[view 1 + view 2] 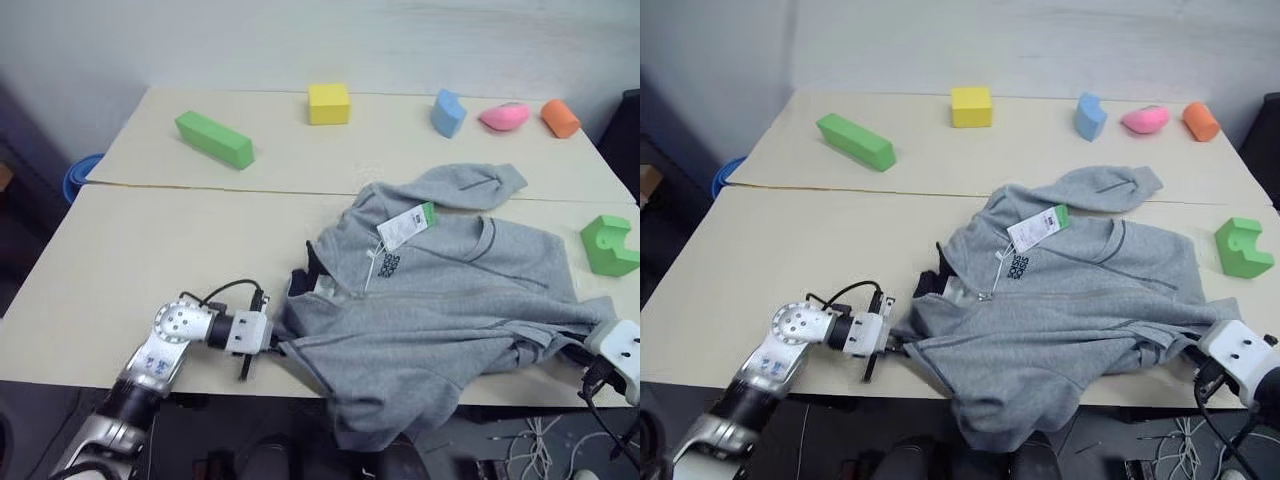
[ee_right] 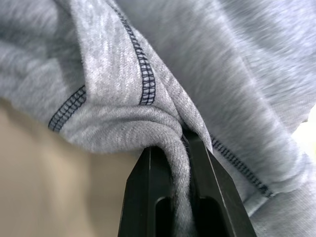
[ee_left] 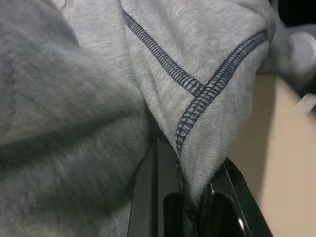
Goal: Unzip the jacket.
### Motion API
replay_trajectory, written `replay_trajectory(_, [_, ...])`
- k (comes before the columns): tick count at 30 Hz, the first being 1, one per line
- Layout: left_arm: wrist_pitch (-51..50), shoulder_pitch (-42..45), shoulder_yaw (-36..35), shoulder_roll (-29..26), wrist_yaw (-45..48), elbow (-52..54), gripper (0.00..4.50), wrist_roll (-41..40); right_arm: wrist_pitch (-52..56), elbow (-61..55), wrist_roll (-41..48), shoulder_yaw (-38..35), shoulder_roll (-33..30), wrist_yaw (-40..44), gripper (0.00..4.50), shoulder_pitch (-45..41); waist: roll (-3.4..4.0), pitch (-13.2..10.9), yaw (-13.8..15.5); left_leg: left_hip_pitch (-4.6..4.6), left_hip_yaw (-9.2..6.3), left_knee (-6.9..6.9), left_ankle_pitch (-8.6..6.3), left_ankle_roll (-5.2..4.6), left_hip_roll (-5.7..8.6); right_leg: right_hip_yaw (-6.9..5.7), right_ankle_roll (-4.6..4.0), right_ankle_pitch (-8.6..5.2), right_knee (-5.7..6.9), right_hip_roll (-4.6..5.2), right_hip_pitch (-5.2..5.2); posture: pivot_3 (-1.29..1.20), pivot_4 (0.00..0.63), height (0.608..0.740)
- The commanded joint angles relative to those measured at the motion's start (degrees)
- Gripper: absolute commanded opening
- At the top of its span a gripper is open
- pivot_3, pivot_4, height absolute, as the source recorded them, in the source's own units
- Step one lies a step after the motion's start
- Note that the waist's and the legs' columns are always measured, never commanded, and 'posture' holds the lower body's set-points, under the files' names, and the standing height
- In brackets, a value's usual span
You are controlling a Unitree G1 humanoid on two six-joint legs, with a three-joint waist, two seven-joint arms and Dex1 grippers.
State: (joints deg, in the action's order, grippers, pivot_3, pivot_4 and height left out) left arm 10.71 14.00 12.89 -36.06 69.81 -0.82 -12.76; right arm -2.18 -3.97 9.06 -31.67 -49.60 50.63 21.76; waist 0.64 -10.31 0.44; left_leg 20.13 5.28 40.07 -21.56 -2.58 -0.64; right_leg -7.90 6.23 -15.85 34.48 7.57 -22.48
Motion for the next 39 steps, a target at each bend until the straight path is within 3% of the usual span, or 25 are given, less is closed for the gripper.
replay_trajectory(1, [-7.36,-3.75,-3.31,-2.78,-3.10,7.92,0.01,-1.98,-0.13,3.36,-0.12,-2.73,-2.02,0.36,0.00,0.26,0.01,0.00,0.47,0.00,0.02,0.00,0.00,-0.01,0.00,0.08,0.00,0.00,-0.04,0.04,0.00,0.00,0.150,0.740])
replay_trajectory(4, [-10.83,-6.00,-3.46,-3.20,-4.46,10.86,0.01,-2.84,4.59,2.27,3.93,-3.95,-1.37,2.40,0.00,1.00,0.03,0.01,0.71,-0.01,0.02,-0.03,-0.04,0.02,-0.02,0.12,0.00,0.00,-0.05,0.06,-0.02,0.00,0.150,0.740])
replay_trajectory(5, [-12.29,-6.62,-3.24,-3.86,-3.54,11.59,0.00,-3.75,6.94,0.44,7.02,-4.72,-0.97,4.34,0.30,2.03,0.03,0.01,0.73,0.00,0.03,-0.04,-0.05,0.03,-0.05,0.11,0.00,0.00,-0.06,0.04,-0.03,0.00,0.150,0.740])
replay_trajectory(10, [-24.35,-6.21,-6.80,-7.46,-0.90,13.61,1.47,-12.72,16.95,-12.15,16.44,-10.79,-0.05,9.22,1.76,10.61,0.15,-0.04,0.93,0.02,0.03,-0.06,-0.09,0.11,-0.16,0.10,-0.09,-0.05,-0.04,0.00,-0.07,0.00,0.150,0.740])
replay_trajectory(13, [-28.95,-3.25,-10.37,-9.52,1.57,11.40,2.35,-17.18,21.02,-21.09,28.29,-17.13,2.88,13.07,2.71,14.43,0.17,-0.06,1.01,0.00,0.03,-0.01,-0.10,0.09,-0.16,0.15,-0.09,-0.05,-0.05,0.07,-0.04,0.00,0.150,0.740])
replay_trajectory(15, [-29.59,-0.98,-11.89,-10.16,3.38,9.01,2.92,-18.29,28.30,-25.00,36.96,-20.84,1.84,13.85,3.39,15.73,0.19,-0.06,0.96,-0.01,0.00,-0.01,-0.13,0.13,-0.21,0.17,-0.10,-0.05,-0.05,0.09,-0.06,0.00,0.150,0.740])
replay_trajectory(16, [-29.87,0.51,-12.53,-10.07,4.03,7.92,2.93,-18.96,32.19,-26.08,41.48,-22.17,0.73,12.63,3.74,15.08,0.20,-0.06,0.92,-0.03,0.01,-0.02,-0.14,0.14,-0.21,0.19,-0.10,-0.05,-0.05,0.09,-0.05,0.00,0.150,0.740])
replay_trajectory(18, [-29.63,3.24,-13.04,-9.46,4.75,6.18,3.43,-19.06,37.78,-27.50,48.60,-23.64,-1.33,9.96,4.42,13.07,0.20,-0.06,0.78,-0.04,0.02,-0.01,-0.16,0.13,-0.21,0.22,-0.10,-0.05,-0.04,0.10,-0.05,0.00,0.150,0.740])
replay_trajectory(22, [-31.49,8.20,-13.10,-7.10,4.68,5.12,4.48,-20.27,41.78,-28.56,53.18,-21.20,-5.06,5.80,4.50,6.07,0.16,-0.08,0.91,0.02,0.04,-0.02,-0.19,0.13,-0.19,0.21,-0.11,-0.05,-0.05,0.09,-0.12,0.00,0.150,0.740])
replay_trajectory(25, [-30.34,12.90,-13.08,-2.61,2.21,3.65,4.48,-19.98,42.87,-26.75,51.34,-12.05,-7.94,-0.41,4.50,-4.64,0.07,-0.13,0.93,0.04,0.06,0.02,-0.20,0.14,-0.17,0.16,-0.11,-0.05,0.00,-0.07,-0.13,0.00,0.150,0.740])
replay_trajectory(28, [-29.53,16.46,-9.54,1.46,2.22,2.75,4.48,-17.57,43.87,-21.51,45.29,3.58,-4.35,-12.17,4.50,-23.59,-0.17,-0.08,0.83,0.01,0.09,0.09,-0.15,0.08,-0.05,0.15,-0.08,-0.04,0.05,-0.13,-0.11,0.00,0.150,0.740])
replay_trajectory(33, [-23.34,20.68,-5.28,5.49,1.82,-2.55,4.48,-11.24,49.90,-12.17,39.86,18.47,3.13,-20.17,4.50,-41.97,-0.15,-0.10,0.84,0.16,0.22,0.08,-0.10,0.14,-0.01,0.07,-0.10,-0.05,0.25,-0.26,-0.37,0.00,0.150,0.740])
replay_trajectory(39, [-14.60,21.47,-1.30,9.80,-0.31,-8.40,4.48,-3.62,55.43,5.41,31.54,24.62,12.47,-29.01,4.50,-57.21,-0.15,-0.10,0.97,0.36,0.23,0.12,-0.04,0.05,0.06,-0.31,-0.09,-0.04,0.31,-0.24,-0.53,0.00,0.150,0.740])
